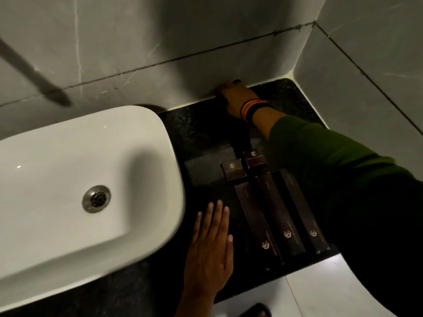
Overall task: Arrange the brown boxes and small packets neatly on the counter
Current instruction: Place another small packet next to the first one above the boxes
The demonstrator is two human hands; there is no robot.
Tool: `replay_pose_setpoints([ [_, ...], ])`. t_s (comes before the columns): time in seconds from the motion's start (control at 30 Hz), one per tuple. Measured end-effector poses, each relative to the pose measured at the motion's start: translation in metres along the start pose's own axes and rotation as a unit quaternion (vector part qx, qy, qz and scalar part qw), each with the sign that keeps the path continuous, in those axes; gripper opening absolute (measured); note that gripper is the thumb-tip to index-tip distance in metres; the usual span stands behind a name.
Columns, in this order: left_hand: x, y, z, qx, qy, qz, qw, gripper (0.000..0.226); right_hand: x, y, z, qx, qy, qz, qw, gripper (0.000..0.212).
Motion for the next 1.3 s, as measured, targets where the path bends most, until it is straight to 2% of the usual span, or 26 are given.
replay_pose_setpoints([
  [0.17, -0.001, 0.001, 0.000, -0.001, -0.003, 0.003, 1.000, 0.062, -0.010, 0.002, 0.001, 0.002, -0.029, 0.091, 0.995, 0.036],
  [0.23, 0.000, 0.000, 0.000, 0.002, -0.002, 0.000, 1.000, 0.063, -0.004, -0.001, 0.008, 0.005, -0.052, 0.088, 0.995, 0.041],
  [0.3, 0.001, 0.000, 0.000, 0.006, -0.003, 0.003, 1.000, 0.063, 0.005, 0.003, 0.023, 0.001, -0.074, 0.037, 0.997, 0.052],
  [0.43, -0.003, -0.002, 0.000, 0.017, -0.003, 0.007, 1.000, 0.062, 0.023, 0.023, 0.077, 0.004, -0.084, -0.062, 0.994, 0.032],
  [0.6, -0.006, -0.005, 0.000, 0.008, -0.006, 0.038, 0.999, 0.060, 0.051, -0.001, 0.175, 0.011, -0.160, -0.219, 0.963, 0.022],
  [0.67, -0.005, -0.004, 0.001, 0.013, -0.008, 0.027, 1.000, 0.059, 0.056, -0.015, 0.197, 0.002, -0.165, -0.247, 0.955, 0.028],
  [0.77, -0.003, -0.003, 0.000, 0.019, -0.013, 0.020, 1.000, 0.059, 0.056, -0.026, 0.212, -0.012, -0.144, -0.242, 0.959, 0.024],
  [0.83, -0.004, -0.003, 0.001, 0.020, -0.011, 0.020, 1.000, 0.059, 0.056, -0.028, 0.213, -0.014, -0.136, -0.235, 0.962, 0.025],
  [0.93, -0.004, -0.004, 0.001, 0.020, -0.010, 0.021, 1.000, 0.059, 0.059, -0.022, 0.213, -0.017, -0.122, -0.206, 0.971, 0.053],
  [1.0, -0.004, -0.004, 0.001, 0.019, -0.011, 0.023, 0.999, 0.059, 0.066, -0.015, 0.211, 0.000, -0.126, -0.207, 0.970, 0.061],
  [1.13, -0.005, -0.004, 0.000, 0.011, -0.004, 0.033, 0.999, 0.060, 0.075, 0.009, 0.181, 0.062, -0.131, -0.215, 0.966, 0.046],
  [1.3, -0.005, -0.003, -0.001, 0.009, 0.001, 0.007, 1.000, 0.061, 0.066, 0.033, 0.108, 0.079, -0.117, -0.190, 0.972, 0.038],
])
Point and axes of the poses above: each hand's wrist, its own z-axis away from the middle knuckle, its own y-axis out of the back of the hand, x = y × z, the point moved 2 cm from there along -z, towards the middle knuckle, and after that the axes turned 13 degrees about z, right-handed, at the moved point
